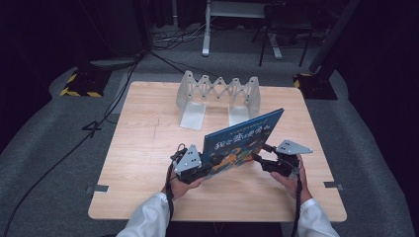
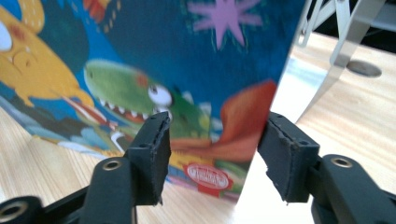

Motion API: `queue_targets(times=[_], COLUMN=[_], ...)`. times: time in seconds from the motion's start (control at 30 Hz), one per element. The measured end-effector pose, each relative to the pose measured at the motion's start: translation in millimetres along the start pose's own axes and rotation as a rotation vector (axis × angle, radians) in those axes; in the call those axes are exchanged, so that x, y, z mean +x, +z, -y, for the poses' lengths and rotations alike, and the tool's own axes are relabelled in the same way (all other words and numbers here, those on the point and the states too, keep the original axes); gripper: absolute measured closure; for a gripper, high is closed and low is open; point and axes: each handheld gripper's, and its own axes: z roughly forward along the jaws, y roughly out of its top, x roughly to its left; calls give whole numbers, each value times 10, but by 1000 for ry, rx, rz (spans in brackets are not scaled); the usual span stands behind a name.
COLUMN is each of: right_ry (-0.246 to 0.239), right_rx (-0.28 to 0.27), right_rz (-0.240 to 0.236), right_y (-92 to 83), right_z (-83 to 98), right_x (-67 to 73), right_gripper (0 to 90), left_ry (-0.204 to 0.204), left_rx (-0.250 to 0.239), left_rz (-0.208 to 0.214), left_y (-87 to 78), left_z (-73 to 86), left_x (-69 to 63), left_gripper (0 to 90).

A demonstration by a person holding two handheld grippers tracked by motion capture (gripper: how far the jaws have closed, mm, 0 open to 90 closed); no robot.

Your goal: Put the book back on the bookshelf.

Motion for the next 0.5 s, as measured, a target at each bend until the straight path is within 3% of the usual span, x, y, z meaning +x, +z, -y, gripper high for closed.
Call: queue_targets(times=[0.03,0.1,0.23,0.27,0.33,0.43,0.5], right_ry=[10,18,26,47,52,85,91], right_rx=[16,26,135,185,238,266,266], right_rz=[4,5,73,85,108,135,157], right_y=[-18,-43,-239,-351,-463,-595,-680], right_z=[34,81,399,559,690,812,871], right_x=[-17,-35,-144,-199,-239,-273,-278], right_gripper=[382,378,301,284,253,228,227], left_ry=[-12,-28,-21,-20,-35,-47,-32], left_rx=[9,2,8,8,-1,-7,-8], left_rz=[-22,-23,-38,-37,-35,-50,-67], left_y=[16,23,37,37,50,58,65], left_z=[8,21,43,41,41,35,9], left_x=[19,36,52,50,34,40,38], left_gripper=[802,797,791,793,815,823,829])
